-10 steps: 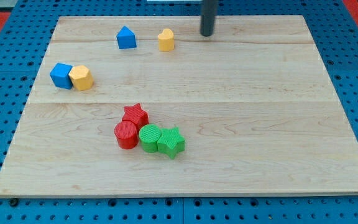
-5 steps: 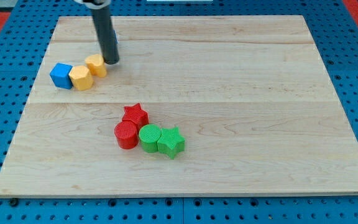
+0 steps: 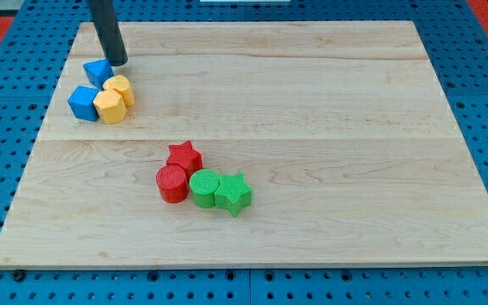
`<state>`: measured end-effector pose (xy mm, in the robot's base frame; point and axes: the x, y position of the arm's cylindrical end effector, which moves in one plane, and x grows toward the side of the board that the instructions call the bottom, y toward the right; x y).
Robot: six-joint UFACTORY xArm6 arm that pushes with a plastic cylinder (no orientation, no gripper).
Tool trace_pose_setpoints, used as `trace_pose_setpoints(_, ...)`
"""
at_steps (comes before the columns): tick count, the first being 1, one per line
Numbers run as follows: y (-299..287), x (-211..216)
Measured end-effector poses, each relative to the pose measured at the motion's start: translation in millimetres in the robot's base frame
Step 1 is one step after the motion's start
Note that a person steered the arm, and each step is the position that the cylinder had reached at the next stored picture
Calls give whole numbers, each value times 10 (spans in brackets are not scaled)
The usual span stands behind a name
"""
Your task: Place the blue triangle on top of the blue cube
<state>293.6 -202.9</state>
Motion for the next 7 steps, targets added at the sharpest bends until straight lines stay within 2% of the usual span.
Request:
trace_pose_setpoints(2,-3,67)
trace_pose_setpoints(3,-199,-225)
trace_pose_setpoints(5,-106,199)
trace_pose_setpoints(7,1125,-123)
